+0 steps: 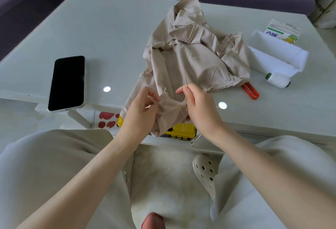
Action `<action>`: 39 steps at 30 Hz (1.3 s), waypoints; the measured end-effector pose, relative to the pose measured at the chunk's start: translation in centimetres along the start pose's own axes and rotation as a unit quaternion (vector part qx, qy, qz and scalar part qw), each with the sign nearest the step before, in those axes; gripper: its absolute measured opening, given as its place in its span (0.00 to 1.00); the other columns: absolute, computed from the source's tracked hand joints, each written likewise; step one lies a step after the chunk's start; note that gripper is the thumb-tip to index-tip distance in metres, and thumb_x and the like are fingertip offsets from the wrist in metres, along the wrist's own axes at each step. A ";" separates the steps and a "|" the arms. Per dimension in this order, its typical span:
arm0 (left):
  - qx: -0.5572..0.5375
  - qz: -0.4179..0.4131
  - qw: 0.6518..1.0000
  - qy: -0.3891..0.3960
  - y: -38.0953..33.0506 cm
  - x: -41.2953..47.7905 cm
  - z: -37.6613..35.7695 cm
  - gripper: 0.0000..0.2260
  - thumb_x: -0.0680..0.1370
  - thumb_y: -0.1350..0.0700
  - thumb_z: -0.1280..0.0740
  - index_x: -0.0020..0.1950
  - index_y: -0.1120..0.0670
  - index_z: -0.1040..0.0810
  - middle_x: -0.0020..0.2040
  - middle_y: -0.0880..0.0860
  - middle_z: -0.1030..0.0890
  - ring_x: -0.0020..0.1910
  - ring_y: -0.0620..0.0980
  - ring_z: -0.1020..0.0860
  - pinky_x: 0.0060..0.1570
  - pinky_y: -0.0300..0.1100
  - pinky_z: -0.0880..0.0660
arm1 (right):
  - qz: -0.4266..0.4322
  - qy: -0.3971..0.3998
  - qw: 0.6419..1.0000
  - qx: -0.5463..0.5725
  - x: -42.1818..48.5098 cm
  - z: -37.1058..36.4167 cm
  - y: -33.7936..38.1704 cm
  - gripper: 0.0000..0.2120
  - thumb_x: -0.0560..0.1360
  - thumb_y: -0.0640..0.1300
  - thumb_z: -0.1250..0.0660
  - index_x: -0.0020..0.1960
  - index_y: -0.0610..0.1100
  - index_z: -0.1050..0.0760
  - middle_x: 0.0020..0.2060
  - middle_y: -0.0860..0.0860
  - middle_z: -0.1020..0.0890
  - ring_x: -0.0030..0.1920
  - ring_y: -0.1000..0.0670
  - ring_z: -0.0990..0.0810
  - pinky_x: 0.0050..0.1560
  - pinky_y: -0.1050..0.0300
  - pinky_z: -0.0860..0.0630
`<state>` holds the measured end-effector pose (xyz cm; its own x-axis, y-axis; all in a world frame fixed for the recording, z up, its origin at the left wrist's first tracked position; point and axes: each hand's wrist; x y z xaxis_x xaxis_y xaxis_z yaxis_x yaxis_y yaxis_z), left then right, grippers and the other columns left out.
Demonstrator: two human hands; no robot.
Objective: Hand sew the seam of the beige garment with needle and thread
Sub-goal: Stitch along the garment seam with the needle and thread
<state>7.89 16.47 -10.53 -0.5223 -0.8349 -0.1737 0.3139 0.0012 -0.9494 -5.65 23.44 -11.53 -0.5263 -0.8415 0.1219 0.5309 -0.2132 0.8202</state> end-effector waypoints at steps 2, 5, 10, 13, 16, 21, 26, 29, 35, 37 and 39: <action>0.027 0.002 1.000 0.012 -0.1 0.0 0.3 0.13 0.78 0.67 0.43 0.39 0.53 0.27 0.32 0.49 0.27 0.24 0.42 0.32 0.23 0.32 0.36 | -0.003 0.002 1.000 -0.003 0.0 0.1 0.0 0.13 0.83 0.45 0.47 0.49 0.47 0.24 0.28 0.52 0.29 0.32 0.49 0.25 0.32 0.42 0.23; 0.071 -0.002 0.994 0.080 -0.5 -0.4 0.9 0.13 0.76 0.47 0.38 0.40 0.55 0.23 0.34 0.50 0.24 0.31 0.46 0.27 0.32 0.36 0.31 | -0.014 0.001 1.000 0.008 0.0 0.3 -0.2 0.13 0.83 0.44 0.47 0.49 0.46 0.24 0.30 0.51 0.28 0.33 0.52 0.24 0.28 0.54 0.21; 0.222 -0.047 0.968 0.107 -0.3 -0.9 1.5 0.19 0.66 0.38 0.35 0.37 0.55 0.23 0.42 0.45 0.24 0.39 0.40 0.25 0.39 0.30 0.31 | -0.013 -0.002 1.000 -0.006 0.1 0.4 -0.6 0.13 0.83 0.44 0.47 0.49 0.46 0.25 0.28 0.53 0.30 0.30 0.55 0.28 0.26 0.61 0.24; 0.188 -0.075 0.975 0.087 -0.6 -0.7 1.6 0.06 0.73 0.51 0.32 0.36 0.49 0.23 0.41 0.43 0.23 0.41 0.37 0.23 0.37 0.27 0.32 | -0.021 0.003 1.000 0.002 0.0 0.4 -0.6 0.13 0.83 0.44 0.47 0.48 0.45 0.25 0.29 0.54 0.29 0.31 0.54 0.26 0.26 0.59 0.24; 0.127 -0.101 0.984 0.078 -0.8 -0.3 1.5 0.09 0.76 0.56 0.34 0.37 0.47 0.25 0.32 0.42 0.24 0.31 0.37 0.25 0.32 0.26 0.33 | -0.014 0.010 1.000 0.014 -0.2 0.3 -0.5 0.12 0.83 0.44 0.48 0.47 0.47 0.27 0.27 0.53 0.27 0.28 0.49 0.22 0.26 0.54 0.23; 0.090 -0.114 0.988 0.048 -0.7 0.4 0.8 0.08 0.77 0.51 0.34 0.38 0.45 0.26 0.27 0.41 0.28 0.25 0.41 0.33 0.28 0.34 0.36 | 0.031 -0.002 0.999 -0.013 -0.6 -0.3 -0.6 0.13 0.83 0.45 0.47 0.47 0.44 0.26 0.28 0.51 0.24 0.26 0.49 0.24 0.29 0.46 0.25; 0.086 -0.111 0.989 0.040 -1.0 0.6 0.3 0.07 0.77 0.53 0.34 0.39 0.48 0.25 0.26 0.40 0.27 0.25 0.40 0.32 0.27 0.31 0.35 | 0.082 -0.013 0.995 -0.045 -1.0 -0.6 -0.5 0.14 0.82 0.44 0.47 0.46 0.42 0.26 0.29 0.58 0.28 0.29 0.53 0.27 0.31 0.55 0.32; 0.082 -0.108 0.990 0.035 -0.9 0.6 0.3 0.08 0.78 0.53 0.35 0.38 0.48 0.27 0.28 0.45 0.27 0.25 0.41 0.35 0.27 0.32 0.35 | 0.086 -0.018 0.995 -0.046 -1.0 -0.4 -0.5 0.12 0.82 0.44 0.45 0.50 0.43 0.23 0.28 0.61 0.28 0.28 0.56 0.28 0.30 0.59 0.31; 0.105 -0.111 0.987 0.038 -0.7 0.3 0.3 0.09 0.78 0.53 0.36 0.39 0.51 0.28 0.36 0.58 0.24 0.30 0.45 0.32 0.31 0.36 0.35 | 0.074 -0.054 0.995 -0.048 -1.0 0.2 0.1 0.12 0.81 0.44 0.43 0.53 0.44 0.21 0.26 0.61 0.29 0.28 0.59 0.29 0.31 0.62 0.35; 0.123 -0.115 0.985 0.046 -0.8 0.2 0.3 0.09 0.78 0.54 0.35 0.39 0.54 0.28 0.29 0.52 0.29 0.25 0.41 0.36 0.27 0.32 0.39 | 0.042 -0.033 0.998 -0.015 -1.0 0.4 0.3 0.12 0.81 0.44 0.43 0.49 0.45 0.20 0.31 0.61 0.23 0.31 0.59 0.26 0.34 0.63 0.31; 0.132 -0.119 0.983 0.038 -0.8 0.1 0.2 0.09 0.78 0.55 0.34 0.40 0.57 0.27 0.27 0.47 0.33 0.23 0.42 0.37 0.25 0.31 0.40 | -0.007 0.004 1.000 0.024 -1.2 0.4 0.5 0.13 0.81 0.43 0.43 0.46 0.45 0.20 0.27 0.61 0.24 0.28 0.59 0.26 0.31 0.65 0.33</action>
<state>7.81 16.29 -9.74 -0.6608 -0.7504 0.0174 0.3649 -0.3414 -0.8662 -4.99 24.49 -11.01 -0.5278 -0.8427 0.1061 0.4911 -0.2009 0.8476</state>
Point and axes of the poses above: each hand's wrist, its own x-axis towards the middle knuckle, its own z-axis out of the back of the hand, y = z × x
